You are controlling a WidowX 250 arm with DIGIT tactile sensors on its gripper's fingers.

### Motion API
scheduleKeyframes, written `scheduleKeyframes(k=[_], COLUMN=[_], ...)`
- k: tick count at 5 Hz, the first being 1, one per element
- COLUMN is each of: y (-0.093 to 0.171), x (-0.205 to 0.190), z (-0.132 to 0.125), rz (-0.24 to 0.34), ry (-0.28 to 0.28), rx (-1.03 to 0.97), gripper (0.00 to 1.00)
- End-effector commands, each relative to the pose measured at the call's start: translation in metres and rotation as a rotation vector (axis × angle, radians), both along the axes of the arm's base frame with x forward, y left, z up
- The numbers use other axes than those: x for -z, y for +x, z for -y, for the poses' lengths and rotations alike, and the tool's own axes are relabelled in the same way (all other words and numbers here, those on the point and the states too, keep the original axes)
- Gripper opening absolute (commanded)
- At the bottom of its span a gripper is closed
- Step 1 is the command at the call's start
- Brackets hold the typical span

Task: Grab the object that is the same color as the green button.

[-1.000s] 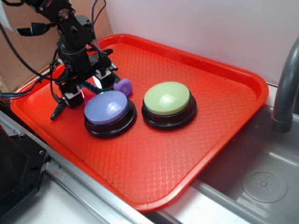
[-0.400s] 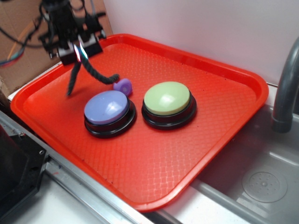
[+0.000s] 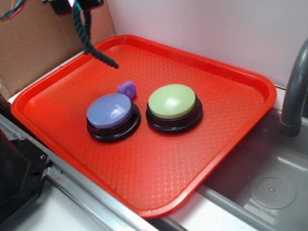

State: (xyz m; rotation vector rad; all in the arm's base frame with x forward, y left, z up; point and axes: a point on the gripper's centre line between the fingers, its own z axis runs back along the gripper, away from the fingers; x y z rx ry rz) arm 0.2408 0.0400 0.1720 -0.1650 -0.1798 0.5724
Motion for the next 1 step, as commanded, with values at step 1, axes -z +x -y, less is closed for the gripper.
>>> scheduleKeyframes(k=[1], y=[-0.0060], x=[-0.0187], z=[0.0025], rz=[0.087], ry=[0.071], rx=[0.056], gripper=[0.00])
